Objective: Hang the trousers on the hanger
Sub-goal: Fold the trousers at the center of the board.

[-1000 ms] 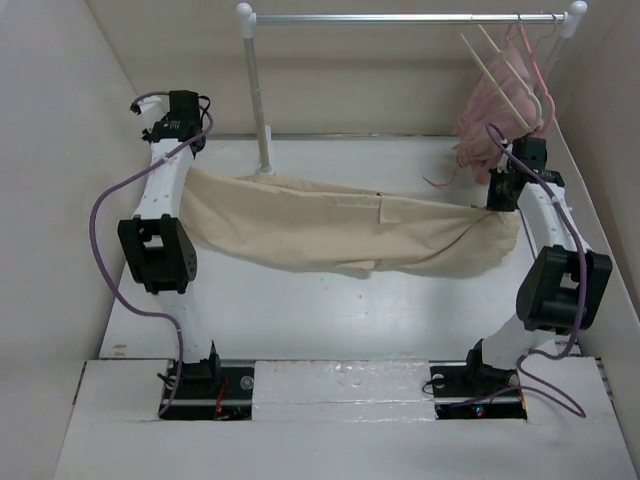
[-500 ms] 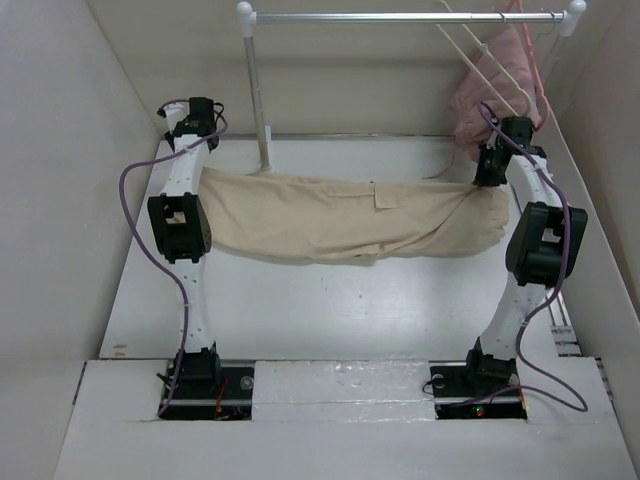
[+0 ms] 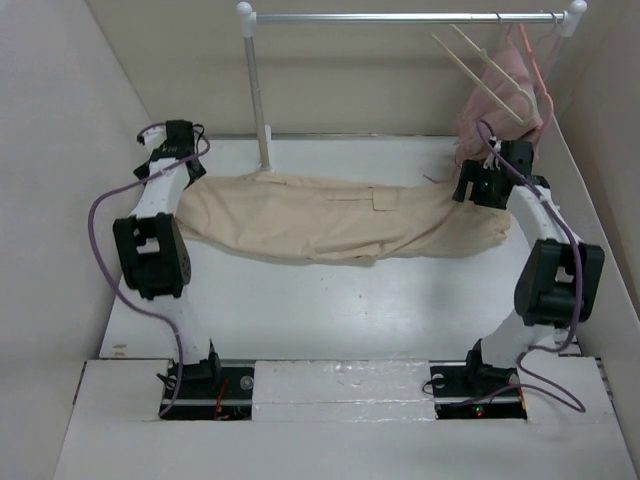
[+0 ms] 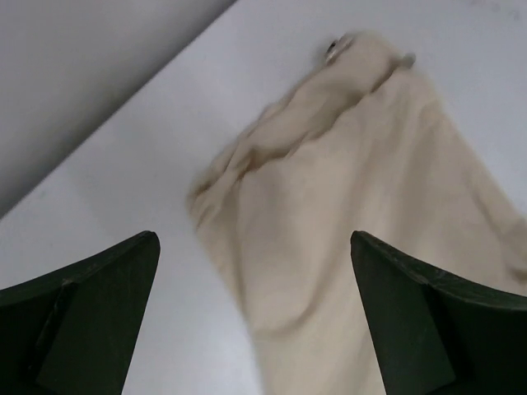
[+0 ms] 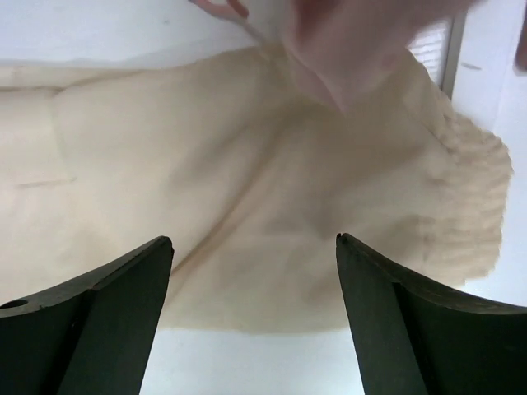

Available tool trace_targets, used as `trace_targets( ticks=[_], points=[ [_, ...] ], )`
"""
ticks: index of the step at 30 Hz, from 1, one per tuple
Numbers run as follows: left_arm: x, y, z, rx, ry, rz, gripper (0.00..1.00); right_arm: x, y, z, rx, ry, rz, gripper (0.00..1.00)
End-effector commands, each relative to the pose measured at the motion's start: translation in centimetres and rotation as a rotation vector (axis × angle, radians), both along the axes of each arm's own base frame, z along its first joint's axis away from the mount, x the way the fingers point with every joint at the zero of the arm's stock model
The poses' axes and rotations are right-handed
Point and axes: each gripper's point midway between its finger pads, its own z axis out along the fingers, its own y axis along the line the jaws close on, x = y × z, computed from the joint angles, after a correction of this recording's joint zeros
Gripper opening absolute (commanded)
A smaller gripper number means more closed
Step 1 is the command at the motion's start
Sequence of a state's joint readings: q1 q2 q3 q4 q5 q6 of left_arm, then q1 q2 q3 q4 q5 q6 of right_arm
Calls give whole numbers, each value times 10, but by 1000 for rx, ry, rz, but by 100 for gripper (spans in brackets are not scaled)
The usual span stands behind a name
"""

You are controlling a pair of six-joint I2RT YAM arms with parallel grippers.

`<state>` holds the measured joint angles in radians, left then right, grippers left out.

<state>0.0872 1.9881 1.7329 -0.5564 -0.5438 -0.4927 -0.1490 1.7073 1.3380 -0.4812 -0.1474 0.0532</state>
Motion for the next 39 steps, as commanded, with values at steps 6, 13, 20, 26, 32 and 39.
trace_targets(
  ticks=[6,13,20,26,32,39],
  points=[
    [-87,-6,-12,-311,-176,6,50,-43,51,31,102,-175,151,86],
    [-114,-17,-66,-560,-128,33,41,-79,95,21,138,-174,289,29],
    [-91,-35,-69,-661,-255,-42,47,-109,127,1,158,-141,410,37],
    [-83,-36,-100,-717,-196,0,52,-125,138,-10,146,-117,444,53],
    [-87,-36,-128,-747,-125,68,57,-127,137,-9,135,-113,428,58],
    [-73,-31,-124,-747,-154,72,17,-127,74,-49,251,-37,74,80]
  ],
)
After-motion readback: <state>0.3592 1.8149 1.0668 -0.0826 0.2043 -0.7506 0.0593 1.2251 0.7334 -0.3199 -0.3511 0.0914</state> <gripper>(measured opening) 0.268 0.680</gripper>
